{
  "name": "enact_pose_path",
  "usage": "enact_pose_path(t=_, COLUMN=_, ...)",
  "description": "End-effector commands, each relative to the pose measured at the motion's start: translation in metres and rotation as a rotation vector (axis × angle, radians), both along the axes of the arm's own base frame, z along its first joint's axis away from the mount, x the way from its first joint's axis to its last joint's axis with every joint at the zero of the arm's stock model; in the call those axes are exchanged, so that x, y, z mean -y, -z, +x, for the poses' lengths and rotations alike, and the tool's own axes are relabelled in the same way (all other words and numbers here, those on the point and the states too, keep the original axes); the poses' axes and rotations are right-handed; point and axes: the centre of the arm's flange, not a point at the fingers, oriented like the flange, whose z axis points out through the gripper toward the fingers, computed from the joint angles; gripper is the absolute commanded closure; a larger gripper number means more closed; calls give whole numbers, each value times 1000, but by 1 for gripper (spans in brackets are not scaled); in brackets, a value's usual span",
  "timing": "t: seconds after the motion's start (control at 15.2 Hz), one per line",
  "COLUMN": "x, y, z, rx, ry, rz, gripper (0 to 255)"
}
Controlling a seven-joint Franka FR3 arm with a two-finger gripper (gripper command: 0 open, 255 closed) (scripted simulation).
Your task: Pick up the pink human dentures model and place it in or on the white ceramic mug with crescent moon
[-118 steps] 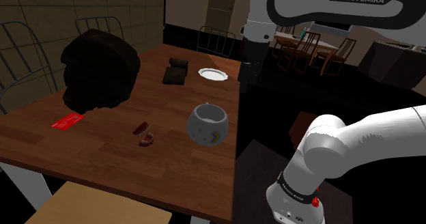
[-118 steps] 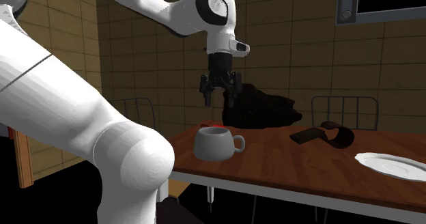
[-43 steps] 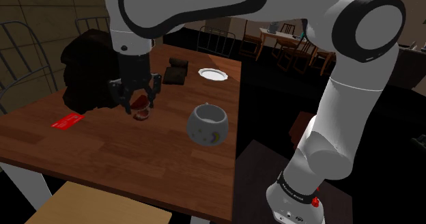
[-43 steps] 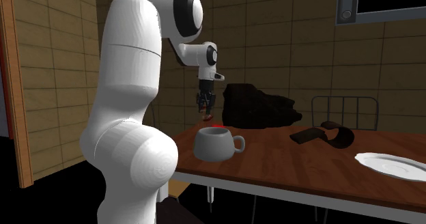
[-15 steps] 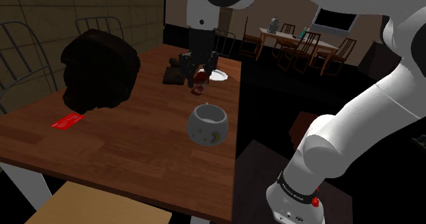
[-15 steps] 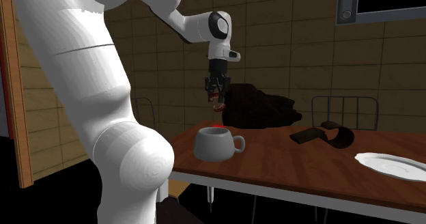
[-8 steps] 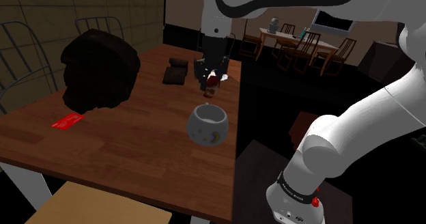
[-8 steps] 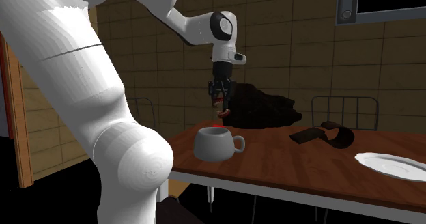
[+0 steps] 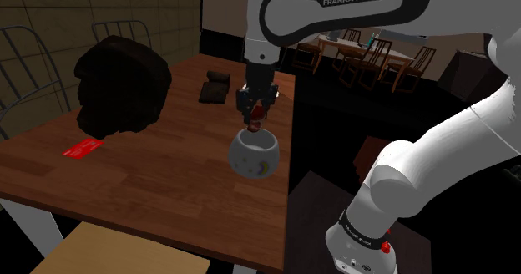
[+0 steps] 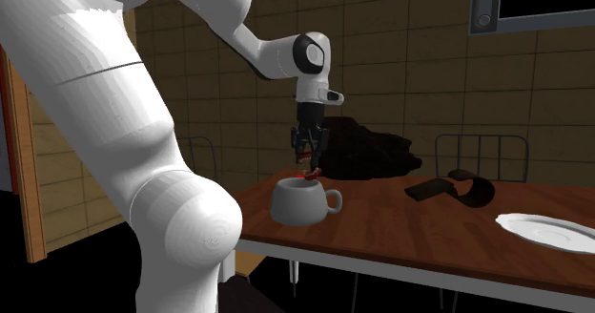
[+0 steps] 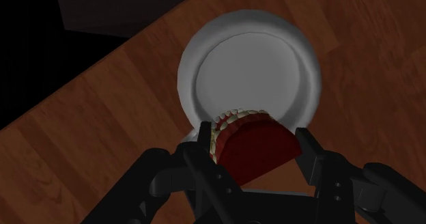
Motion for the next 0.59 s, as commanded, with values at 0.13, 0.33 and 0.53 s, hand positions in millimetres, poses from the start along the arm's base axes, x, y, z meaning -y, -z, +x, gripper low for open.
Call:
enact_pose_path(t=0.13, x=0, y=16, z=0, rx=0, ry=0, rz=0, gripper=255)
enact_pose_path(t=0.33, x=0, y=16, z=1, rx=0, ry=0, rz=0, gripper=255)
enact_pose_path(t=0.53, x=0, y=16, z=1, rx=0, ry=0, rz=0, gripper=255)
